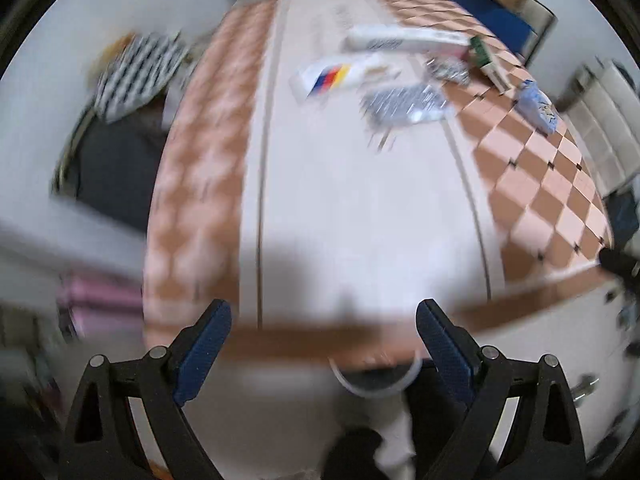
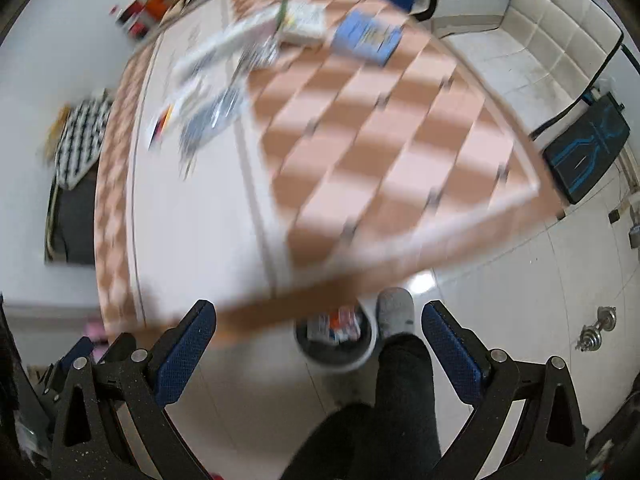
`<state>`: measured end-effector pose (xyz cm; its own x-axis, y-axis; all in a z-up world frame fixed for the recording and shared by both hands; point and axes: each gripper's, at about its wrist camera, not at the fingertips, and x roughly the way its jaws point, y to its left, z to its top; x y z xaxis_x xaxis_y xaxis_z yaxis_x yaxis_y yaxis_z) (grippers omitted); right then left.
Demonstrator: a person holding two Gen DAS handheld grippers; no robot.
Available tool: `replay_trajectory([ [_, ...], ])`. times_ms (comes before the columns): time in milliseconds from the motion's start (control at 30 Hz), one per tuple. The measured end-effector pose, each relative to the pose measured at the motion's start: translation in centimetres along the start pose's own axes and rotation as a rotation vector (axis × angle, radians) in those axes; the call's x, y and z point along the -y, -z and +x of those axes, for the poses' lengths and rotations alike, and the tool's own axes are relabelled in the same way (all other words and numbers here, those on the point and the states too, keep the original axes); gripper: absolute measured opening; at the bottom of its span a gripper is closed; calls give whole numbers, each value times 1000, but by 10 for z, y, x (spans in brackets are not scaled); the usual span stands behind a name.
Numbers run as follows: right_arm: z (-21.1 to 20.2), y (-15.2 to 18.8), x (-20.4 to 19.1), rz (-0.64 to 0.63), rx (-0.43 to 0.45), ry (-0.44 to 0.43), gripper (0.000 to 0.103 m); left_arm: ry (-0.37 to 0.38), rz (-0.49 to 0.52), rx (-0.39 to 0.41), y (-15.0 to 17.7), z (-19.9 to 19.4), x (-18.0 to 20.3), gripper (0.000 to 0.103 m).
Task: Collect trash
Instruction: 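Move both tools back over the table, then grasp the silver blister pack with the left gripper while the right grasps the blue snack bag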
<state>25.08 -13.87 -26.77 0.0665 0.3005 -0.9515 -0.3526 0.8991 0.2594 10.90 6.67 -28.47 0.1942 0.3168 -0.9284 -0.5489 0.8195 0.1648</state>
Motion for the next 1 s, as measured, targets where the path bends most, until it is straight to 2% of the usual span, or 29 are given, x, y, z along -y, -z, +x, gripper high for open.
replay_trajectory([
  [100,8,-68,16,-2,8,15,103,-49,194,28,-60,21,24,95],
  [200,32,-131,25,-70,-16,47,103,-81,386,-11,-114,55,50,94],
  [300,57,-194,38,-140,-45,83,103,-64,505,-45,-153,83,66,94],
  [367,75,-229,43,-192,-57,117,103,-44,551,-76,-171,97,75,94],
  [533,113,-290,50,-222,-102,88,103,38,654,-138,-197,125,94,94],
  [567,120,-299,51,-204,-109,71,97,52,667,-150,-202,131,97,94],
  [600,126,-304,51,-185,-116,49,82,71,676,-163,-204,135,99,94],
  [633,131,-308,51,-168,-127,28,71,91,688,-182,-207,141,101,94],
  [667,136,-311,50,-145,-140,7,53,96,699,-194,-209,145,103,94],
  [700,140,-313,51,-118,-149,-15,41,111,716,-206,-210,149,106,94],
  [800,143,-310,53,-50,-144,-43,34,142,738,-207,-214,149,112,91],
  [833,142,-307,53,-36,-140,-53,33,157,732,-212,-215,149,111,86],
  [867,142,-305,53,-25,-143,-63,30,183,722,-222,-216,148,111,76],
  [900,142,-301,53,-18,-152,-76,22,200,707,-231,-216,147,110,75],
  [1000,141,-289,54,-5,-169,-96,18,200,676,-248,-215,145,110,74],
])
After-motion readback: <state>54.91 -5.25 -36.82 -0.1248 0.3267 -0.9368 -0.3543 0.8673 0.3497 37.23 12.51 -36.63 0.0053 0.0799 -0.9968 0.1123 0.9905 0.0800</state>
